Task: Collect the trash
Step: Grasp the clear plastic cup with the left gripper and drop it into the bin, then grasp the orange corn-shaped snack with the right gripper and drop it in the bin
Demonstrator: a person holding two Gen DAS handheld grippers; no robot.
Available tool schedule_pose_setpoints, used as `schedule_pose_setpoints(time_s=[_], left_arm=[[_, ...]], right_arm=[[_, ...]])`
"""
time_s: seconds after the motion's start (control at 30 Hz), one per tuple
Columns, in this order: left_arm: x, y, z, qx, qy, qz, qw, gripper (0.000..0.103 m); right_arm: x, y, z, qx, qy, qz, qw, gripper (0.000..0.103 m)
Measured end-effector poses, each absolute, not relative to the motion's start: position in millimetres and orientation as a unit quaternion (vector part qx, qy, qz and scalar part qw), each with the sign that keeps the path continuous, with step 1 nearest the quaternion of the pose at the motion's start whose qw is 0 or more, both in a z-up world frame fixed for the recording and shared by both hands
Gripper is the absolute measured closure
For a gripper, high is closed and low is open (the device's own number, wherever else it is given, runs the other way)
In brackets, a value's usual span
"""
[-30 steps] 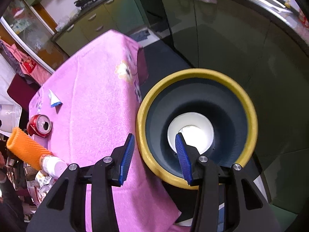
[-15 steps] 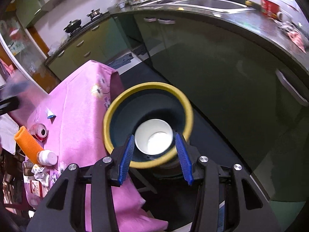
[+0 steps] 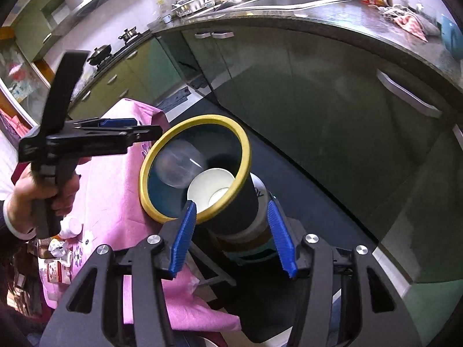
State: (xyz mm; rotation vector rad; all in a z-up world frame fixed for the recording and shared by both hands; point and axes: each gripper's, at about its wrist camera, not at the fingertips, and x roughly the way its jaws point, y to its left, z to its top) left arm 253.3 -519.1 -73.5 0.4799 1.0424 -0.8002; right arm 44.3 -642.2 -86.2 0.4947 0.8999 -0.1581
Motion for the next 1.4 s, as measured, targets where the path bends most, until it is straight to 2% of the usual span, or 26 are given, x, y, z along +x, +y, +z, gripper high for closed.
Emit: schedule_pose_setpoints(time_s=[0.13, 0.37, 0.5, 0.6, 0.73, 0.87, 0.97, 1.2, 1.27, 1.33, 1.4], left_arm=[[252, -496, -41, 0.189, 0.475, -0.378, 0.772, 0.031], [225, -405, 52, 0.126, 0.405, -0.393, 0.816, 0.023], [205, -313, 92, 0.106, 0.363, -0.352, 0.856, 0.015], [189, -245, 107, 0.091, 0.328, -0.299, 0.891, 0.009], [160, -165, 109, 0.079, 0.289, -0.211, 0.931, 0.008], [141, -106, 98, 0.044, 0.294, -0.168, 0.94, 0.008], [127, -84, 90, 0.029, 0.293, -0.151, 0.944, 0.008], [101, -50, 77, 0.011, 0.277, -0.122, 0.953, 0.007], [100, -48, 74, 0.013, 0.278, -0.117, 0.953, 0.007], [101, -48, 70, 0.013, 0.283, -0.12, 0.952, 0.007], [104, -47, 65, 0.011, 0.291, -0.121, 0.949, 0.007]], right_arm=[[37, -637, -84, 0.233, 0.428, -0.075, 0.87, 0.05], [57, -590, -79, 0.21, 0.437, -0.015, 0.874, 0.05], [78, -538, -68, 0.186, 0.436, 0.054, 0.879, 0.04], [99, -483, -57, 0.159, 0.431, 0.127, 0.879, 0.037], [126, -411, -45, 0.132, 0.42, 0.215, 0.872, 0.031], [152, -348, -42, 0.119, 0.413, 0.28, 0.858, 0.027], [176, -316, -46, 0.131, 0.415, 0.314, 0.844, 0.024], [217, -276, -62, 0.154, 0.438, 0.318, 0.827, 0.024], [224, -268, -65, 0.149, 0.446, 0.31, 0.827, 0.038], [225, -264, -68, 0.149, 0.45, 0.312, 0.824, 0.086], [224, -264, -67, 0.149, 0.45, 0.31, 0.824, 0.088]])
